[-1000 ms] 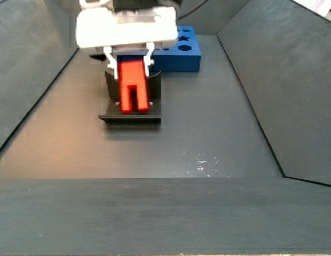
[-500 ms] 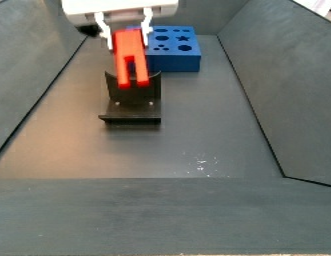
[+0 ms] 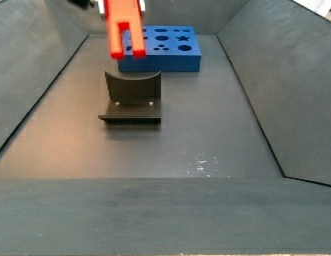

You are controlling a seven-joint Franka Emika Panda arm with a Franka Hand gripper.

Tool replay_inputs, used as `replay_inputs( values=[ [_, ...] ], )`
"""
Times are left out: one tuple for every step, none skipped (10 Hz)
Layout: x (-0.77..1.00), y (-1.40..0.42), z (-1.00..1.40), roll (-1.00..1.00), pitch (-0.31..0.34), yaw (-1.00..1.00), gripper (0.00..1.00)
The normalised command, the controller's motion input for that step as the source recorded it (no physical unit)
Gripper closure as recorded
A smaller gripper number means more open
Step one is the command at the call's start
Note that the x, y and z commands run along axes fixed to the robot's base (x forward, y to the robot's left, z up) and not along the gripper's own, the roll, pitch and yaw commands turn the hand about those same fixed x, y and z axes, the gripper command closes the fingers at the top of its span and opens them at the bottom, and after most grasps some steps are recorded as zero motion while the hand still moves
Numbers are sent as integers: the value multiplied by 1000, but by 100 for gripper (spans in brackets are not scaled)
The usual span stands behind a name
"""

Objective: Pick up the square-circle object. Move up. Rotate the square-circle object. Place the square-circle object on the fixture. Regrasp the square-circle object. Move to above the board. Insert the square-circle object.
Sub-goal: Move to above the board.

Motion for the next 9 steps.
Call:
replay_inputs(
  values=[
    [-42,47,1000,-60,-26,-40,100],
    [-48,42,1000,-61,-6,-44,100],
    [-50,30,942,-66,21,-44,100],
    [-48,18,755,-72,38,-38,100],
    [-44,8,572,-73,55,-29,100],
    [-27,0,324,-74,70,-12,100],
    [-429,-1000,175,-1000,-79,-159,100],
    [-429,-1000,156,-1000,-89,-158,100],
    [-447,-1000,166,-1000,-92,-161,100]
  ],
)
